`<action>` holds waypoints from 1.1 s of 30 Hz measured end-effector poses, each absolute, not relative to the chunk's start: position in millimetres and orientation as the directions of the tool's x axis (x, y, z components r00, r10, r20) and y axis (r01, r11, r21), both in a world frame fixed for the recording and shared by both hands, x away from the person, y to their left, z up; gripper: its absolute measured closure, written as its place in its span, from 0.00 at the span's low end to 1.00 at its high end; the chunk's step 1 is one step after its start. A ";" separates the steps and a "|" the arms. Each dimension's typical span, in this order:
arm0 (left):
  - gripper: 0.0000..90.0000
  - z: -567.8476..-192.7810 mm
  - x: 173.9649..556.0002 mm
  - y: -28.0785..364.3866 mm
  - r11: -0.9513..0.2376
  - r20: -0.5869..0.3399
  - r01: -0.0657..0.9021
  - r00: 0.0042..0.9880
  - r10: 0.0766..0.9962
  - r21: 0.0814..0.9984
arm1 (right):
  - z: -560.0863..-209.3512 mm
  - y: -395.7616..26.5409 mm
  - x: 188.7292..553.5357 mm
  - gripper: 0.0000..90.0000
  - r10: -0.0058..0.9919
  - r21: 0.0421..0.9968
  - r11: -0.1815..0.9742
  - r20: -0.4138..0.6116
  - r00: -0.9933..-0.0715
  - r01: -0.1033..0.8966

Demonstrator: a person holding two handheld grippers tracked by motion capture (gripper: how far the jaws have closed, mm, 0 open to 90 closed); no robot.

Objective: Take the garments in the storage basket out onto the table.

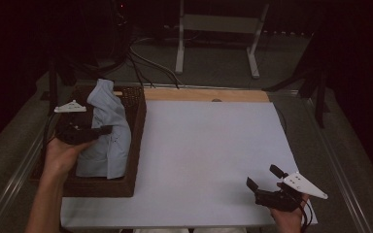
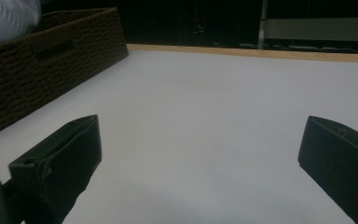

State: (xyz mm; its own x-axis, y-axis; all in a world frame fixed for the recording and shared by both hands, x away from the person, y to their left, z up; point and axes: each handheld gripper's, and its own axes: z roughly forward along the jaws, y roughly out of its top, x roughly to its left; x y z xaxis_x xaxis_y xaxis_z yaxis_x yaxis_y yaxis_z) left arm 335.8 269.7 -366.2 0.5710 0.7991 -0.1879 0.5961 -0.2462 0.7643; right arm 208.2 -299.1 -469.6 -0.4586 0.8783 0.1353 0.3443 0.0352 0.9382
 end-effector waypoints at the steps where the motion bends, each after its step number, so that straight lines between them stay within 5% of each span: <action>1: 0.80 -366.0 335.8 269.9 -0.244 -0.189 0.596 0.571 0.799 0.765 | -469.6 -299.1 208.2 0.00 0.878 0.938 0.035 0.135 -0.458 0.345; 33: 0.81 -352.3 335.5 257.7 -0.179 -0.257 0.560 0.610 0.749 0.809 | -469.6 -298.3 208.0 0.00 0.878 0.937 0.033 0.140 -0.458 0.349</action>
State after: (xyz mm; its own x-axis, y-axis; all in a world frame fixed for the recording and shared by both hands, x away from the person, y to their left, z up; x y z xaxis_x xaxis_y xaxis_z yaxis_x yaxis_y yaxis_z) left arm 335.5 257.7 -352.3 0.6105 0.7493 -0.2567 0.5600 -0.1791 0.8089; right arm 208.0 -298.3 -469.6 -0.4579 0.8779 0.1400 0.3488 0.0326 0.9366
